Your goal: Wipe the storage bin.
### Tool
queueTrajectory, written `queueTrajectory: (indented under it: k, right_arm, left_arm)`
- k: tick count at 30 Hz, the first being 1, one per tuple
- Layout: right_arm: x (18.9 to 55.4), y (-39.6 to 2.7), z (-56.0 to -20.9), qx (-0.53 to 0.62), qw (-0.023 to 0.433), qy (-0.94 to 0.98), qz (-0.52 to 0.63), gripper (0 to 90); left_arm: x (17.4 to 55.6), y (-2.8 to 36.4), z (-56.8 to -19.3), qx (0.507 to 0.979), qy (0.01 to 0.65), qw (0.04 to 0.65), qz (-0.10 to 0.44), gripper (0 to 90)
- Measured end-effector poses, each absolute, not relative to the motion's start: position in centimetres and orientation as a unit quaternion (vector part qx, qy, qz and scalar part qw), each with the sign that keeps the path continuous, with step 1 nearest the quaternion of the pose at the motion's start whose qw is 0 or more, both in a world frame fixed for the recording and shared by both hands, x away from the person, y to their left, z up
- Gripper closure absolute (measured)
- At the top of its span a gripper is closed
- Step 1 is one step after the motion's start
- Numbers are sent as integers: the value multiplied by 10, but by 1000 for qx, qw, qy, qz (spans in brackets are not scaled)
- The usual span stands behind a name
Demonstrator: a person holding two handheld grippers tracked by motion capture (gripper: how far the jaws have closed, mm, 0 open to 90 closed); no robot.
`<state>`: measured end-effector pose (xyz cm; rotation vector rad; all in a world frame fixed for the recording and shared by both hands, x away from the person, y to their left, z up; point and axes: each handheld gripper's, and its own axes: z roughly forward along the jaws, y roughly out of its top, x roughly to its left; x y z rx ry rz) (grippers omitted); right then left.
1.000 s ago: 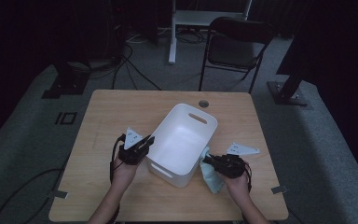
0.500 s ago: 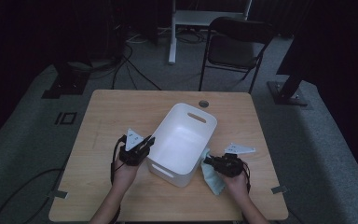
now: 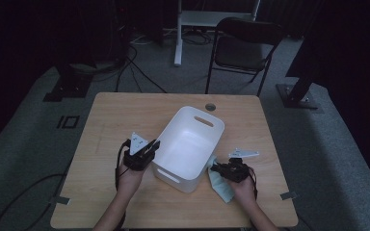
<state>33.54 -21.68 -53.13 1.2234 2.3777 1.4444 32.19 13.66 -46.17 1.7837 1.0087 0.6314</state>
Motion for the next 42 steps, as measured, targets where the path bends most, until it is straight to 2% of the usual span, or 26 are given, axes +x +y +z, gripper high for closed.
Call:
queueTrajectory:
  k: [9,12,16,22,42]
  right_arm:
    - [314,-216,-496,362,45,763,534,840]
    - [300,-212,-478,331,60,762,553,840]
    - [296,-210,-475,326,69,762,555,839]
    - [301,-212,-481,334,70,763,549,839]
    - [328,-216,-534,395,48,783,478,840]
  left_arm:
    - [322,135,-462,724,424,477,264,843]
    - [322,134,-462,722,426,477,265,844]
    - [322,133,-462,722,426,476,266,847]
    - [321,130,-462,727,418,478,262,844]
    - [318,126,-463,721,421,479,271,840]
